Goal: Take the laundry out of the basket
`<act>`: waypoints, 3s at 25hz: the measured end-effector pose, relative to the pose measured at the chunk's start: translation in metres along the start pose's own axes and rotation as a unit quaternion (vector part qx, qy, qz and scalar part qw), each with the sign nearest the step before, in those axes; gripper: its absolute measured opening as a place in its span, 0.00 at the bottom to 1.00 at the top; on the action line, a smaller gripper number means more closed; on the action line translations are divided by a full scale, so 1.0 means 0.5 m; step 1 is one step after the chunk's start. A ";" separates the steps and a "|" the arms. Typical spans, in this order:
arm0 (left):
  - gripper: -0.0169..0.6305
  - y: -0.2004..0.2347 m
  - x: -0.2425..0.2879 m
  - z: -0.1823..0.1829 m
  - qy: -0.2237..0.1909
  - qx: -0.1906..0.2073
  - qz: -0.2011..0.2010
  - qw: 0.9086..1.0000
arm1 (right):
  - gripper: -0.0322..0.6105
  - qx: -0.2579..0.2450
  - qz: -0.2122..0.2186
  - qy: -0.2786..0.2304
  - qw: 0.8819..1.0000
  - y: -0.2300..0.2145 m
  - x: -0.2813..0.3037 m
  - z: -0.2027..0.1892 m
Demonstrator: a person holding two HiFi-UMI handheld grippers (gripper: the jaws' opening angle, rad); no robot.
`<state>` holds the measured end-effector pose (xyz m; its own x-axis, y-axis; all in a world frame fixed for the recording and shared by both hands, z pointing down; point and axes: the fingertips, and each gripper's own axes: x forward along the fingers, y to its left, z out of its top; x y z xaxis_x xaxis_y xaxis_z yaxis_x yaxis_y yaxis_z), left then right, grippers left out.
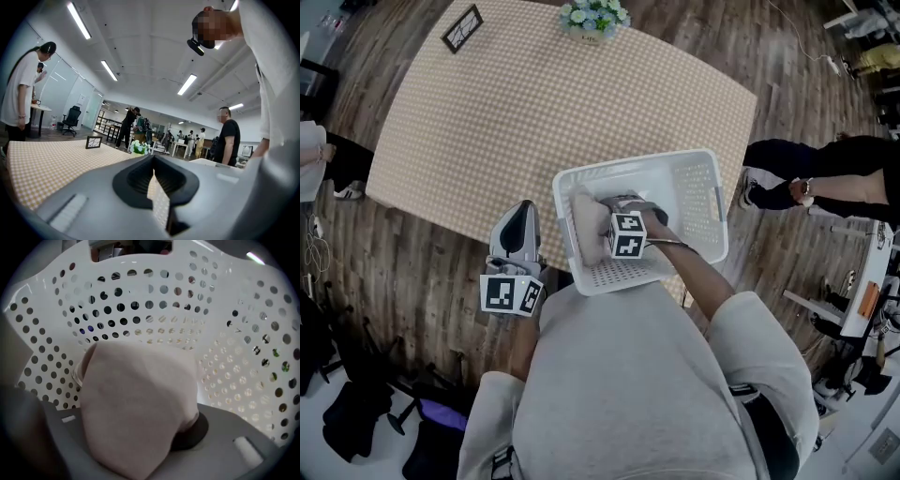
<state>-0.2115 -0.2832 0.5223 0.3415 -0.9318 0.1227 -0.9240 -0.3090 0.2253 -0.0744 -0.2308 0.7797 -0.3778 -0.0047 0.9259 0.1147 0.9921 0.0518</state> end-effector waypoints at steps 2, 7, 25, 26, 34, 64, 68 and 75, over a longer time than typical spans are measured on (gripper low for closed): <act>0.05 -0.003 0.000 0.006 -0.003 0.003 -0.001 1.000 | 0.36 -0.002 -0.033 -0.007 0.999 -0.019 -0.018 0.005; 0.05 -0.023 -0.004 0.023 -0.014 0.011 -0.011 1.000 | 0.33 -0.001 -0.138 -0.040 0.990 -0.086 -0.113 0.033; 0.05 -0.144 -0.010 0.148 -0.082 0.070 -0.070 0.992 | 0.33 0.032 -0.359 -0.127 0.924 -0.144 -0.440 0.091; 0.04 -0.149 -0.012 0.149 -0.082 0.072 -0.071 0.991 | 0.33 0.071 -0.355 -0.160 0.918 -0.145 -0.452 0.092; 0.05 -0.183 -0.025 0.154 -0.088 0.075 -0.066 0.991 | 0.34 0.411 -0.210 -0.534 0.708 -0.155 -0.609 0.079; 0.05 -0.252 -0.348 0.115 -0.113 0.086 -0.069 0.988 | 0.34 0.335 -0.273 -0.552 0.713 0.174 -0.718 0.211; 0.05 -0.255 -0.445 0.123 -0.124 0.087 -0.073 0.986 | 0.34 0.323 -0.276 -0.548 0.721 0.270 -0.716 0.256; 0.05 -0.307 -0.560 0.086 -0.120 0.080 -0.092 0.985 | 0.34 0.339 -0.282 -0.544 0.713 0.418 -0.703 0.263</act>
<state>-0.1726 0.0168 0.4117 0.4728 -0.8695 -0.1427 -0.8723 -0.4848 0.0639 -0.0386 -0.0051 0.4159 -0.7197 -0.6937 -0.0295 -0.6698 0.7048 -0.2338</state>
